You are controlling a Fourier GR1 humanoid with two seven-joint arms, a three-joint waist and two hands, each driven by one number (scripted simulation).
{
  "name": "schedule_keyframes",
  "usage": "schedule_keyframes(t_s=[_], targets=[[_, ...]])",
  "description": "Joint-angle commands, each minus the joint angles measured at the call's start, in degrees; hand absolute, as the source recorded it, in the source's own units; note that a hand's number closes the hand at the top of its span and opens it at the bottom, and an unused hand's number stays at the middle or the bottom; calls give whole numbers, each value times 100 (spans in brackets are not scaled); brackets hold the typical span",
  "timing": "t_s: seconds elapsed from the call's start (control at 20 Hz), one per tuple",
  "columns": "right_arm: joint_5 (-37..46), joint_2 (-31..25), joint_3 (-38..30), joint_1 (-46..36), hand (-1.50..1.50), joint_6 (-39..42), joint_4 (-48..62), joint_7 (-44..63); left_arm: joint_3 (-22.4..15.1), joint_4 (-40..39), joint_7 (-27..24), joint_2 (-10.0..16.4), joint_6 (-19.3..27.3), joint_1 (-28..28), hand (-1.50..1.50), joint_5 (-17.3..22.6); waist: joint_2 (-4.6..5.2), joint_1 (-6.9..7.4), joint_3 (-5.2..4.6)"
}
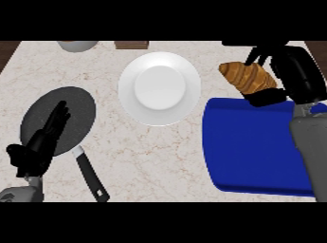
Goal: Pick the croissant from the tray and place it in the plate
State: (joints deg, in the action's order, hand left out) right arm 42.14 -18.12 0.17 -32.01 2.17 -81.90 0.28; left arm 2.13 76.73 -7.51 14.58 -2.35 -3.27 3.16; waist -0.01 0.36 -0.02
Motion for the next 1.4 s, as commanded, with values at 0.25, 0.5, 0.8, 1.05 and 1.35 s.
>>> schedule_keyframes(t_s=[0.25,0.5,0.8,1.05,1.35], targets=[[356,1015,474,-1206,150,-46,1250,442,149,-112,-164,92,-260,109,0,10,15,73,0],[570,1571,523,-1725,150,-584,2386,189,7,216,80,-143,-12,70,0,-156,17,75,3],[226,1801,797,-2359,150,-1649,3998,-49,152,-508,-99,-130,-42,-482,0,-239,53,118,0],[-904,1808,864,-2654,150,-2525,4364,351,2,-353,29,-214,-105,-471,0,-258,84,297,3],[-1554,1811,1221,-3139,-150,-2956,5636,573,-131,-290,-158,-322,-131,-229,0,-364,106,387,1]])
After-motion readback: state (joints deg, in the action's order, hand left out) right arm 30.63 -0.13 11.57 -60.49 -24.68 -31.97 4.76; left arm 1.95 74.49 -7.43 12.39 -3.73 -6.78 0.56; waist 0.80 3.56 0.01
